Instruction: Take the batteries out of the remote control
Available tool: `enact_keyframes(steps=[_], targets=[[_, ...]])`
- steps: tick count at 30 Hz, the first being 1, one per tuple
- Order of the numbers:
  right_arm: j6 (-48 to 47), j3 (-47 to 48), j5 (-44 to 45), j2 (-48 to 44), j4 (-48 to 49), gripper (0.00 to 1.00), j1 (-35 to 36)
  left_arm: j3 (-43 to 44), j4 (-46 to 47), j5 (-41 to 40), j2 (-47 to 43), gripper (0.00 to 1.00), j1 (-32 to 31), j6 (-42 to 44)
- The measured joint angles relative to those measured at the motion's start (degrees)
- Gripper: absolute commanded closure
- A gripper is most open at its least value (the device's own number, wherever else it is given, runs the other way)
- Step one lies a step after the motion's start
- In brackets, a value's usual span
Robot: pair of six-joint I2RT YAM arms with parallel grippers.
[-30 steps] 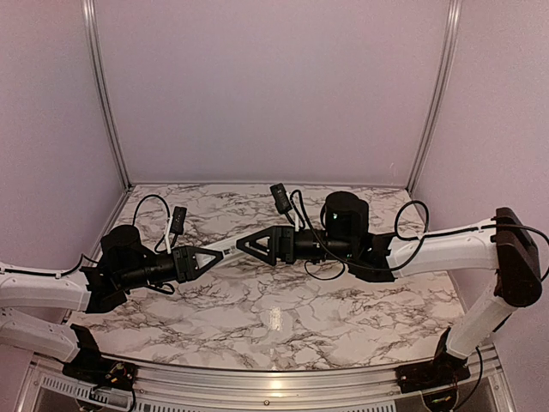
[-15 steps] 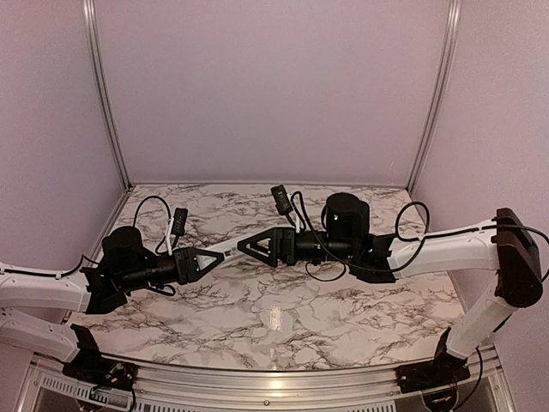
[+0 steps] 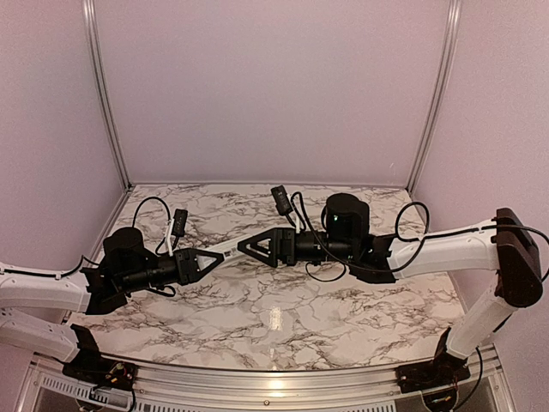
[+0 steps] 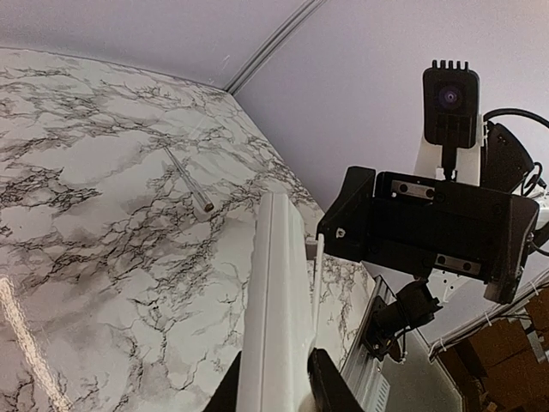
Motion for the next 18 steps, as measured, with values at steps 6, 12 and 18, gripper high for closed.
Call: enact_keyframes(steps=[6, 12, 18], targets=[[0.13, 0.0, -0.42, -0.02, 0.26, 0.09, 0.02, 0.0, -1.66, -2.23, 0.0, 1.0, 0.0, 0.17], [0.26, 0.0, -2.4, 0.0, 1.33, 0.09, 0.26, 0.02, -3.19, -4.13, 0.0, 1.0, 0.02, 0.39], [0.48, 0.02, -5.25, 0.04, 3.41, 0.09, 1.64, 0.02, -3.87, -4.57, 0.0, 1.0, 0.07, 0.72]])
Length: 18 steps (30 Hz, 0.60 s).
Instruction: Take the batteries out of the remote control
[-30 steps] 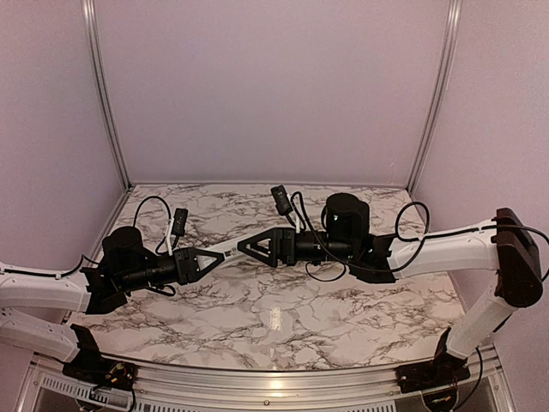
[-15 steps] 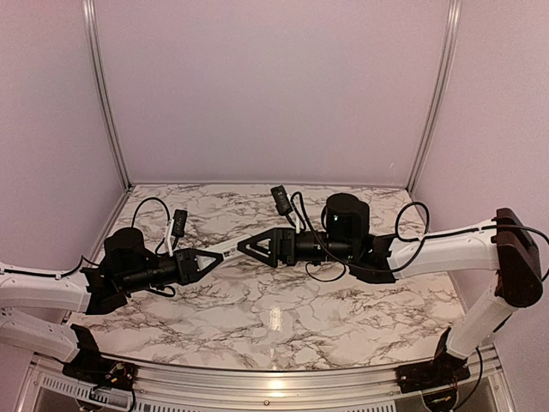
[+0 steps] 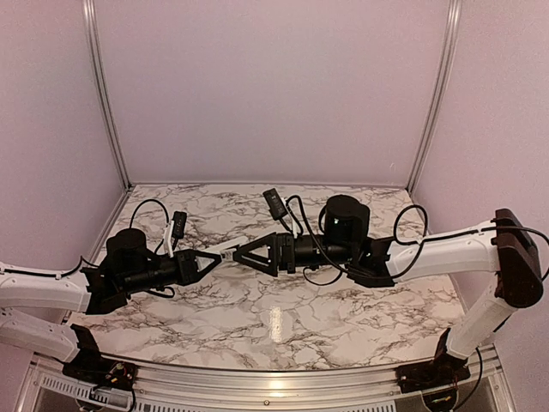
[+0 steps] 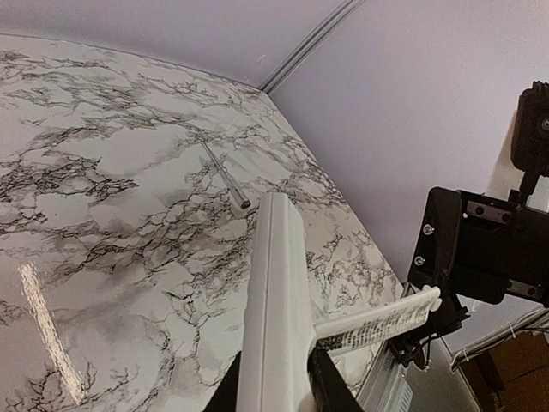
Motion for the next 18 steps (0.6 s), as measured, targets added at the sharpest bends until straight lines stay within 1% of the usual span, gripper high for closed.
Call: enact_keyframes(steps=[6, 18], targets=[[0.15, 0.0, -1.44, 0.35, 0.66, 0.09, 0.63, 0.07, 0.0, 0.09, 0.0, 1.0, 0.0, 0.22], [0.15, 0.0, -1.46, 0.39, 0.7, 0.09, 0.68, 0.07, 0.0, 0.04, 0.0, 1.0, 0.0, 0.24]])
